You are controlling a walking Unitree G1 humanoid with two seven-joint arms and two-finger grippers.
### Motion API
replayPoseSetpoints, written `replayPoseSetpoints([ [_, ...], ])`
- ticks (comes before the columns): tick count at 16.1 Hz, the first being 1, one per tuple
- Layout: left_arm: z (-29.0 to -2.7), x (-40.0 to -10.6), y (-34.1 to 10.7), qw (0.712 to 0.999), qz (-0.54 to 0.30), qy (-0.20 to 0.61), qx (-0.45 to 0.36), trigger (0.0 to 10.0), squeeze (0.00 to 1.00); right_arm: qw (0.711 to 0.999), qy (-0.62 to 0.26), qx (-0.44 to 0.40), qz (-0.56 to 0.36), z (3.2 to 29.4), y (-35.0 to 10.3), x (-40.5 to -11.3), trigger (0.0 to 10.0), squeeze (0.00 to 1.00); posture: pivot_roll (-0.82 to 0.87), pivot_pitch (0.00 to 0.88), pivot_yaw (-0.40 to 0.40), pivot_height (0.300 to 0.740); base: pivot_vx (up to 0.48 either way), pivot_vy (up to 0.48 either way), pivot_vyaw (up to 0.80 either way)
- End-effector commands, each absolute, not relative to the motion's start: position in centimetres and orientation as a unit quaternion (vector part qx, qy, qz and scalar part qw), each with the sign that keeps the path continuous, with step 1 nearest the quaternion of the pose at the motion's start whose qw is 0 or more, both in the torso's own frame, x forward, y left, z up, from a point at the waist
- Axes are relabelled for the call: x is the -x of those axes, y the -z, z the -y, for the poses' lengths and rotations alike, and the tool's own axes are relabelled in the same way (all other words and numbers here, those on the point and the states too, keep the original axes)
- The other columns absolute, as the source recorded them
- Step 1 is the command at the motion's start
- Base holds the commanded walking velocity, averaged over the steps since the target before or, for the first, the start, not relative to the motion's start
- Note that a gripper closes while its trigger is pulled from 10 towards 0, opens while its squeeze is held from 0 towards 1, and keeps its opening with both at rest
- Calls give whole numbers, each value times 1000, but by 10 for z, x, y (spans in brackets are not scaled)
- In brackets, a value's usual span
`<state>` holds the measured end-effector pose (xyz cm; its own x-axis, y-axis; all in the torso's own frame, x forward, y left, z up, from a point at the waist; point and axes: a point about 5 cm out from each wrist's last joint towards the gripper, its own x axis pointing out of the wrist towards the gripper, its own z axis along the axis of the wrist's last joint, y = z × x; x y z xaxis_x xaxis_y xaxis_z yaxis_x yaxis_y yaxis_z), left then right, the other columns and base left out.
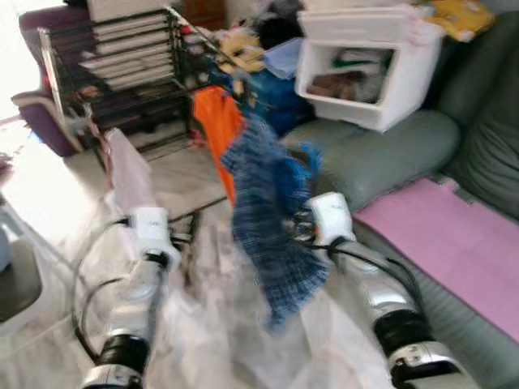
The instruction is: Hang hanger
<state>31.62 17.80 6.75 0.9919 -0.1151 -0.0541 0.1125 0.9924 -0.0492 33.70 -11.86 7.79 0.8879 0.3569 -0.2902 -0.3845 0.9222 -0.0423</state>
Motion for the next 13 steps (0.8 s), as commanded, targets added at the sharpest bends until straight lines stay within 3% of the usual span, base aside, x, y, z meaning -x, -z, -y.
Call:
replayPoseSetpoints([
  [1,-190,-317,-72,999,-26,42,14,10000,0,969,-211,48,-117,103,-90,-342,10000,0,-113,0,72,740,472,0,0],
  [5,-189,-318,-72,999,-26,36,16,10000,0,968,-217,55,-116,102,-90,-342,10000,0,-119,0,69,740,465,0,600],
  [8,-188,-320,-72,999,-27,34,20,10000,0,967,-215,46,-125,103,-89,-344,10000,0,-122,0,66,740,454,0,0],
  [13,-188,-322,-71,999,-35,30,24,10000,0,947,-264,59,-173,98,-76,-336,10000,0,-124,0,65,740,355,319,0],
])
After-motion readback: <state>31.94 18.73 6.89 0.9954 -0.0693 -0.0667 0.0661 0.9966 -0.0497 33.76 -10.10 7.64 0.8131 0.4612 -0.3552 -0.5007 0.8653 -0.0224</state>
